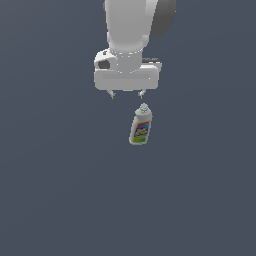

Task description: Pick up the object and move it to a goal position.

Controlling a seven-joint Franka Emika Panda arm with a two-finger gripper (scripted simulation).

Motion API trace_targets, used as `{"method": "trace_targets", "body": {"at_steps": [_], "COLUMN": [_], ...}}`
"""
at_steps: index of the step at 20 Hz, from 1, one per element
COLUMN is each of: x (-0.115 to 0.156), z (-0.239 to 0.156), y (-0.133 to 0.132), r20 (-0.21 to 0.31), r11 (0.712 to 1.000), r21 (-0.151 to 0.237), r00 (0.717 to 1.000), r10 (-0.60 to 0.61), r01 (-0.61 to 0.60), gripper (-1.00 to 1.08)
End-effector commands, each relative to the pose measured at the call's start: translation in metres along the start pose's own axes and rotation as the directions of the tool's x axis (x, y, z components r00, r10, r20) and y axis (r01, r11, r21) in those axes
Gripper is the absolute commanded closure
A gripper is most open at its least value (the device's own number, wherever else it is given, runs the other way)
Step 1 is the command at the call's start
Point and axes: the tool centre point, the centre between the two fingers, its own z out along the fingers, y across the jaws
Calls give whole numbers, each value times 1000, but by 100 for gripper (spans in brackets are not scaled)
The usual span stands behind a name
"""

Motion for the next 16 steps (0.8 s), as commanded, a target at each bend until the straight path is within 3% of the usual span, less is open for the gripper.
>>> {"method": "trace_targets", "body": {"at_steps": [1, 10, 16], "x": [0, 1, 1], "z": [0, 7, 6], "y": [0, 30, 29], "r20": [0, -3, -3], "r11": [1000, 1000, 1000], "r21": [0, -18, -18], "r00": [1000, 1000, 1000], "r10": [0, 22, 25], "r01": [0, -22, -25], "gripper": [-92, -92, -92]}}
